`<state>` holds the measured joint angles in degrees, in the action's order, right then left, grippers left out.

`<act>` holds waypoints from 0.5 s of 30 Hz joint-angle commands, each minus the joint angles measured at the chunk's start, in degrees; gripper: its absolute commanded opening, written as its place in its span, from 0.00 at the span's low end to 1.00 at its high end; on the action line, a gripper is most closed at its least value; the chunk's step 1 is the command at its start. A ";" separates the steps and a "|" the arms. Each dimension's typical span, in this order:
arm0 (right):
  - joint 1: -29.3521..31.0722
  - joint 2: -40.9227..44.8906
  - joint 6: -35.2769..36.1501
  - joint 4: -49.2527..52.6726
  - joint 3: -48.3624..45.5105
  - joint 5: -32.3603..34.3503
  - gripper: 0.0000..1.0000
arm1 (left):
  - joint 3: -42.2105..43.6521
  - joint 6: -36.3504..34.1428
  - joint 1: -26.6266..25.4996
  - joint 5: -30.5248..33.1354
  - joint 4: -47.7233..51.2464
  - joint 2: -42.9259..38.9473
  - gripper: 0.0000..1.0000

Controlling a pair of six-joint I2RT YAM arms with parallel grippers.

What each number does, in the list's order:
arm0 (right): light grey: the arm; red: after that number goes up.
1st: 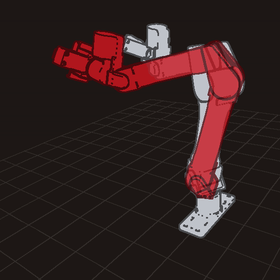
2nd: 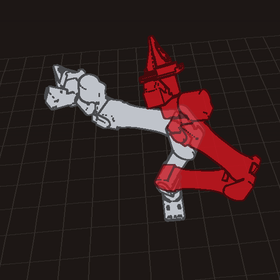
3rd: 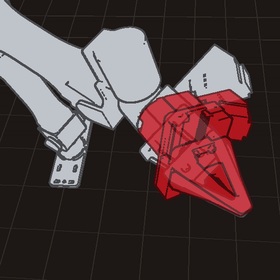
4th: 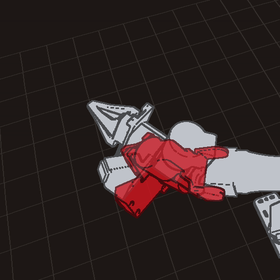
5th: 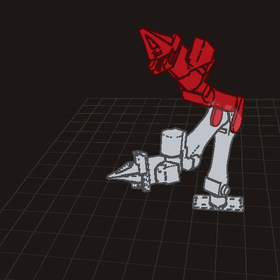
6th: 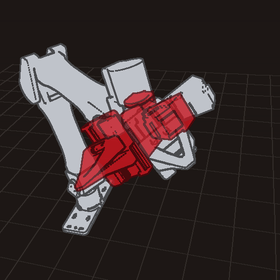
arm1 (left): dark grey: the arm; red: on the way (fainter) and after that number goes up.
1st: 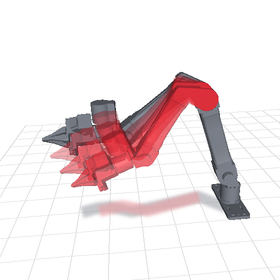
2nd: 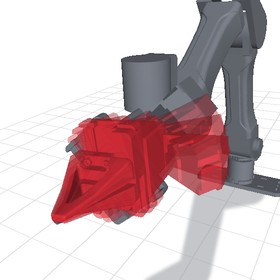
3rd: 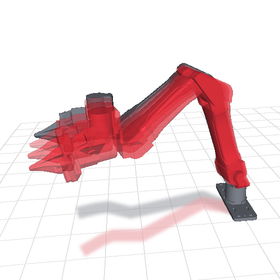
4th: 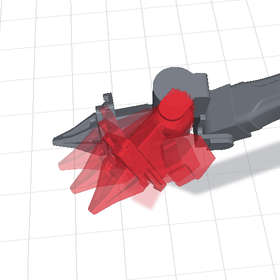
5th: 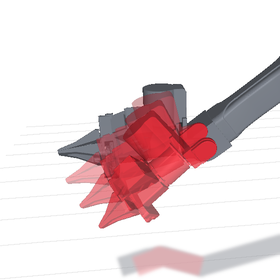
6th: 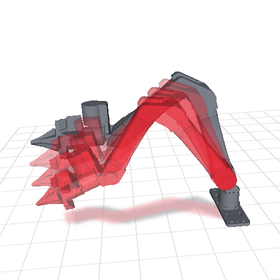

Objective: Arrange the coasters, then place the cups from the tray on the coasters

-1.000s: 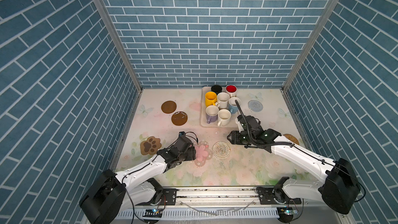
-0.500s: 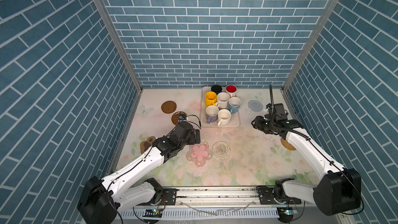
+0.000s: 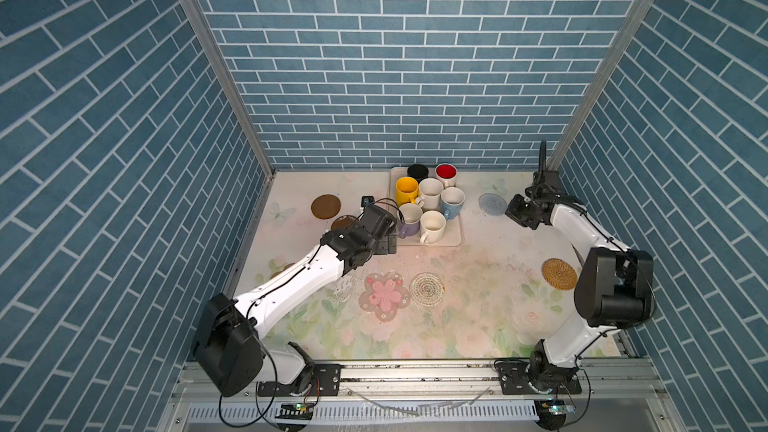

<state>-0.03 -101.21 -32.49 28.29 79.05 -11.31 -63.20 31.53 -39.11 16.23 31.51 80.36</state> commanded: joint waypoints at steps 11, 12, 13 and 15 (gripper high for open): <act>-0.50 -23.71 4.44 8.55 28.32 2.16 0.00 | 0.62 -2.92 0.35 -2.74 1.46 -3.63 0.96; -0.49 -24.96 4.45 8.46 29.67 2.16 0.00 | 0.62 -2.88 0.35 -2.71 1.79 -3.88 0.96; -0.50 -26.92 4.45 8.29 30.88 1.95 0.00 | 0.62 -2.96 0.40 -2.75 2.16 -4.22 0.96; -0.49 -29.39 4.38 8.41 33.34 0.98 0.00 | 0.62 -3.10 0.34 -2.50 2.82 -4.58 0.97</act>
<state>-0.34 -127.52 -29.63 34.63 108.12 -10.33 -62.98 29.26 -39.00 13.43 32.25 76.75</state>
